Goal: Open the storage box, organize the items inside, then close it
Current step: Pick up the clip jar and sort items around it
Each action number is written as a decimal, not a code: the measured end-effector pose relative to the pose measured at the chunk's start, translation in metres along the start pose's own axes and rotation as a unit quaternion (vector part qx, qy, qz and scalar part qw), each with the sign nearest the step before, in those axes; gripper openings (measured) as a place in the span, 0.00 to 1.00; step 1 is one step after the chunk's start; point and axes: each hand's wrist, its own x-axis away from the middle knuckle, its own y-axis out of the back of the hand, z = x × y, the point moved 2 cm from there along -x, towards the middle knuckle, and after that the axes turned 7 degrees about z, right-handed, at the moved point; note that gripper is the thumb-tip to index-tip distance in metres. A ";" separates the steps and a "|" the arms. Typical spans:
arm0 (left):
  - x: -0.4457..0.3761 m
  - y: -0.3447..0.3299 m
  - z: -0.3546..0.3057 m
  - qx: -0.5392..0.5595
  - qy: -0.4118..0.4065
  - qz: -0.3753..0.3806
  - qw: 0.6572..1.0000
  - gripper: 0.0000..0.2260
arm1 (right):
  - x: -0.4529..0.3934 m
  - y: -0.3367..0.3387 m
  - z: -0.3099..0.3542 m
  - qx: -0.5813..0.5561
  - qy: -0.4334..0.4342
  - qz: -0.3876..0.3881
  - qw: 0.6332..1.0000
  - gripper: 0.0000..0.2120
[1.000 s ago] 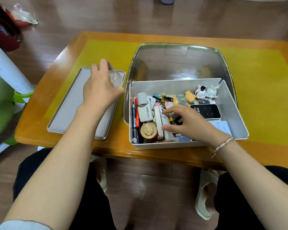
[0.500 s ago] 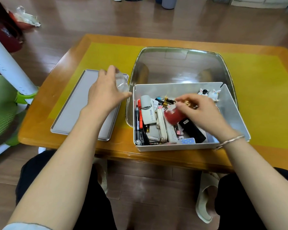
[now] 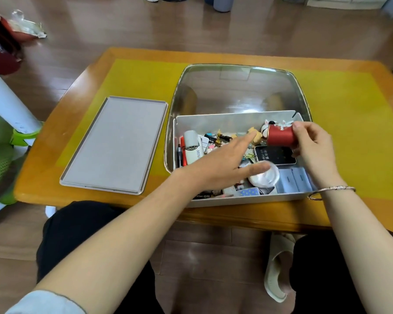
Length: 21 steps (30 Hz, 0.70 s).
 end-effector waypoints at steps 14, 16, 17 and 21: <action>-0.064 0.028 0.070 -0.249 0.132 0.069 0.957 0.25 | 0.001 -0.016 0.000 0.052 0.031 0.083 0.995 0.08; -0.070 0.033 0.073 -0.261 0.144 0.086 0.951 0.21 | 0.002 -0.018 0.004 0.058 0.036 0.083 0.994 0.09; -0.071 0.035 0.074 -0.261 0.146 0.094 0.950 0.18 | 0.002 -0.018 0.005 0.059 0.038 0.083 0.994 0.09; -0.061 0.038 0.072 -0.193 0.115 0.110 0.968 0.02 | 0.002 -0.020 0.009 0.056 0.037 0.086 0.994 0.11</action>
